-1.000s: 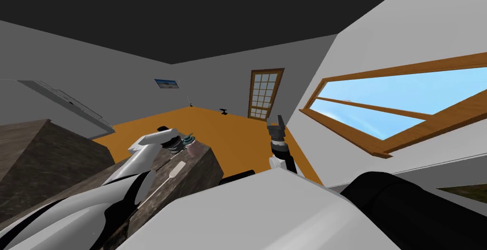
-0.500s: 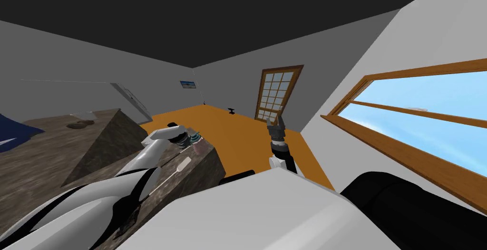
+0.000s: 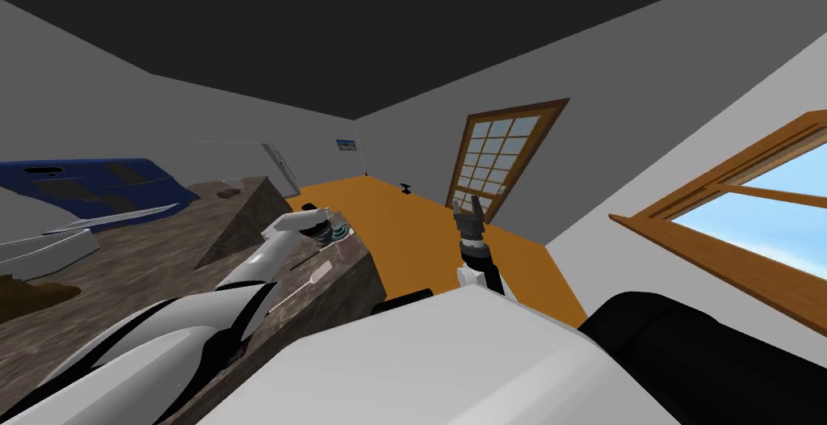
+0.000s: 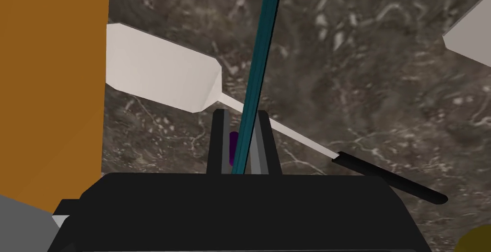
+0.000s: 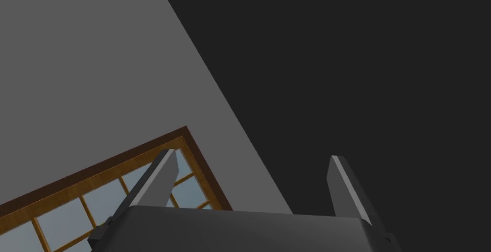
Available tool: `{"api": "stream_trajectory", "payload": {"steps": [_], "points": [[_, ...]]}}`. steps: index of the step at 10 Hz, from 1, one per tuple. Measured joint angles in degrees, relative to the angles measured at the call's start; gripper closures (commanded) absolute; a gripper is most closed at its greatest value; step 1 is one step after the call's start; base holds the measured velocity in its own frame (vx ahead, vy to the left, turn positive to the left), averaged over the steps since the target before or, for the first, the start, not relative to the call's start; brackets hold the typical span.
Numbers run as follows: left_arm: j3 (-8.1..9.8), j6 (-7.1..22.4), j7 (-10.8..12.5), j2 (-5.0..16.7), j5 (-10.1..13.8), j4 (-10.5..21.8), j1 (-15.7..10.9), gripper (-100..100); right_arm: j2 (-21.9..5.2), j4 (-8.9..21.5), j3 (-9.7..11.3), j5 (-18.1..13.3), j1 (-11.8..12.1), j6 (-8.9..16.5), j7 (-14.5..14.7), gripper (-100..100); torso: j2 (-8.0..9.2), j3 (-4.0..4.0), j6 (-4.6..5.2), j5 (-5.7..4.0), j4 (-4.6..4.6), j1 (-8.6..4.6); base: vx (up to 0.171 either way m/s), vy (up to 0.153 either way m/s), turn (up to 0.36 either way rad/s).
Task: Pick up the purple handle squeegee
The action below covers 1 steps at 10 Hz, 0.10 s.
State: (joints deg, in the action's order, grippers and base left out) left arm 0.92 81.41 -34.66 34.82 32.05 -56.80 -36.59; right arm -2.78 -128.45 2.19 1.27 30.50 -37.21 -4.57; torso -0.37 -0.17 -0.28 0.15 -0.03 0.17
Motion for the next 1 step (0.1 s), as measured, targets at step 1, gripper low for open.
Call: {"api": "stream_trajectory", "payload": {"steps": [1], "points": [[-0.16, 0.2, 0.0, 0.0, 0.1, -0.2, 0.0, 0, 0.0, 0.0, 0.0, 0.0, 0.0, 0.0, 0.0, 0, 0.10, 0.04, 0.05, 0.05, 0.00, 0.14, 0.005, -0.006, -0.010]]}}
